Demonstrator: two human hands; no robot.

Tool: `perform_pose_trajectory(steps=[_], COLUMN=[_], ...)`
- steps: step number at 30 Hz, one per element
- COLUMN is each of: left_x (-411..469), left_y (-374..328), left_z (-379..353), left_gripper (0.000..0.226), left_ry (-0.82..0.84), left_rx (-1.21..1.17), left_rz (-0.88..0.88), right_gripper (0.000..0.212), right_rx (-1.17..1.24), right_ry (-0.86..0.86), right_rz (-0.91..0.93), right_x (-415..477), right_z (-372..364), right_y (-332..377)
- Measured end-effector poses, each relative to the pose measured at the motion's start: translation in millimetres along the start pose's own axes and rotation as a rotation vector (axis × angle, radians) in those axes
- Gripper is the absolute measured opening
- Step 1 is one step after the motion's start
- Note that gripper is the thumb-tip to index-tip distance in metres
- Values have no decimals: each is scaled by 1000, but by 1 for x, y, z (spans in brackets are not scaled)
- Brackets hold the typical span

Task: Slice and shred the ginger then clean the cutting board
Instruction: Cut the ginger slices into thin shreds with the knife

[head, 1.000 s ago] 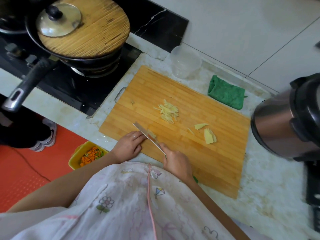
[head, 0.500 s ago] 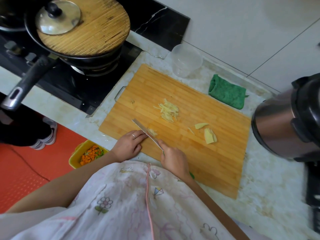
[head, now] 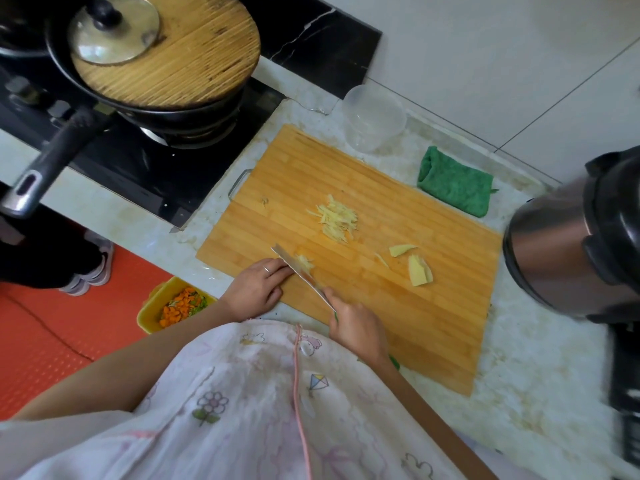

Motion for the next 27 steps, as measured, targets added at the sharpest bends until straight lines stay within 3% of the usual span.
perform_pose_trajectory(steps=[14, 23, 27], left_x=[1, 0, -3], left_y=[2, -1, 0], left_z=[-4, -5, -3], left_gripper=[40, 43, 43], left_ry=[72, 137, 149], left_rx=[-7, 23, 22], left_rz=[32, 32, 41], right_gripper=[60, 54, 39], right_rx=[3, 42, 213], right_ry=[-14, -58, -88], right_rz=[14, 51, -18], right_x=[10, 14, -1], right_z=[4, 6, 3], right_y=[11, 6, -19])
Point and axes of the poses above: each hand's wrist, its own x-axis towards the middle knuckle, its own z-axis out of the back of the hand, y = z × x, the point moved 9 cm from there along x, towards the middle knuckle
